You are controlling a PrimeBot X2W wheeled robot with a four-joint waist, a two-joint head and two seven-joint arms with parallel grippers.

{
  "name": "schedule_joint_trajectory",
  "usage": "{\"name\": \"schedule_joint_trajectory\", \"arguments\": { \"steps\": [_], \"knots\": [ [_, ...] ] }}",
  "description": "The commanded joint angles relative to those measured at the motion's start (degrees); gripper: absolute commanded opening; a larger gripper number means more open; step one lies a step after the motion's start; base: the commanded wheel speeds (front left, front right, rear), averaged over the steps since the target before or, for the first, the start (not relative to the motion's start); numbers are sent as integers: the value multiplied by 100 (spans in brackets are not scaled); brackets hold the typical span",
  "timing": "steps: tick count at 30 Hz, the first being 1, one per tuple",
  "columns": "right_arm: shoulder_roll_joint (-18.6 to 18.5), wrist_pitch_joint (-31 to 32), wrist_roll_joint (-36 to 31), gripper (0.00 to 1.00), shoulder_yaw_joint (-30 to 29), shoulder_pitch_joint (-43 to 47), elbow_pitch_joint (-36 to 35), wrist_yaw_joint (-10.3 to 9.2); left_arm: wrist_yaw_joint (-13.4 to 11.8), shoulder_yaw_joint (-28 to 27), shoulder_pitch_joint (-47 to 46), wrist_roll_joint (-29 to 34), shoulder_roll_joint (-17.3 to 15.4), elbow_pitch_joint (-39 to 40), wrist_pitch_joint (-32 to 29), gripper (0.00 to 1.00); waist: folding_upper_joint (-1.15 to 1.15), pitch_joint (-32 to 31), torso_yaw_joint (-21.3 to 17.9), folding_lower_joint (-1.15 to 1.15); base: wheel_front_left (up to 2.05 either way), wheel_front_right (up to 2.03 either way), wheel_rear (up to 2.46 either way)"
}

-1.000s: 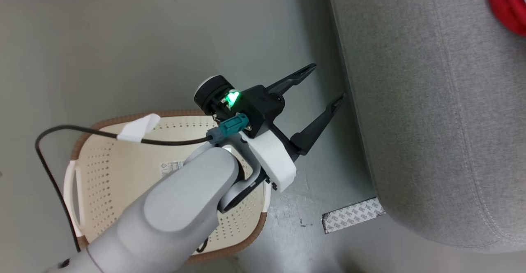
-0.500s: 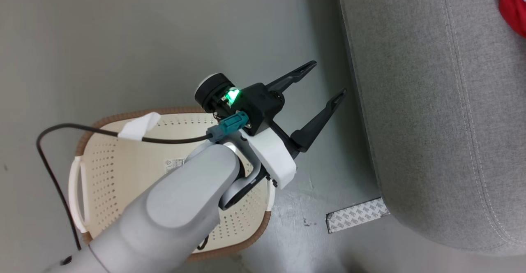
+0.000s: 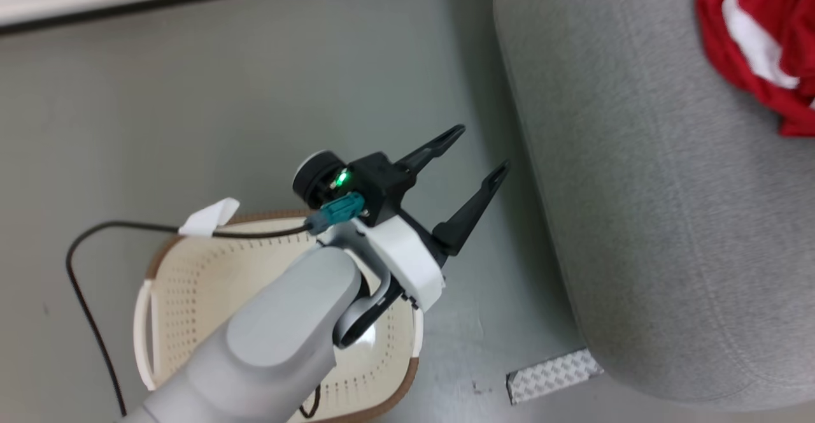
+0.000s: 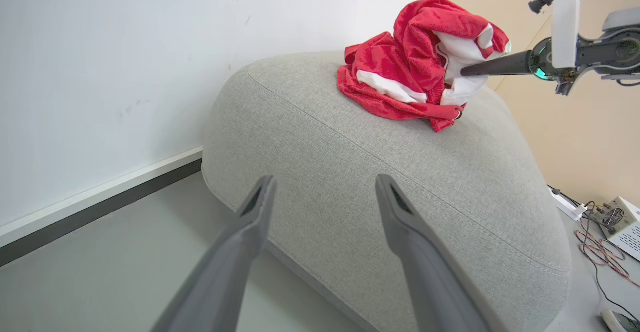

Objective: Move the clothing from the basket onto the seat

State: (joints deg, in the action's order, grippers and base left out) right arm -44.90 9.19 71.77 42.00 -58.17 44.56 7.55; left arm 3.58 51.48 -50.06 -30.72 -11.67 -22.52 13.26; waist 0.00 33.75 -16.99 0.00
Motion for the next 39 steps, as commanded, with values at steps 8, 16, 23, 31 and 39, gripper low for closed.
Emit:
{"name": "schedule_joint_trajectory", "arguments": {
  "steps": [8,16,23,31,39],
  "knots": [
    [-359,153,83,100,342,507,-264,-13,7,-180,604,-265,19,-218,161,100,0,-1233,-173,0,0,0,0],
    [-799,-313,26,100,363,774,-947,-13,-50,-407,1049,-369,32,-146,192,100,0,-1950,-142,0,0,0,0],
    [-1027,-1390,-325,100,160,1005,-1708,-13,-109,-753,1483,-298,32,138,188,100,0,-2477,87,0,0,0,0],
    [-706,-2252,-762,100,-299,1272,-2366,-13,-213,-1156,1857,-211,-35,412,189,100,0,-2814,507,0,0,0,0],
    [-67,-2415,-1548,100,-975,1900,-2831,-13,-323,-1623,2278,-145,-130,565,189,100,0,-3132,1022,0,0,0,0]
  ]
}}
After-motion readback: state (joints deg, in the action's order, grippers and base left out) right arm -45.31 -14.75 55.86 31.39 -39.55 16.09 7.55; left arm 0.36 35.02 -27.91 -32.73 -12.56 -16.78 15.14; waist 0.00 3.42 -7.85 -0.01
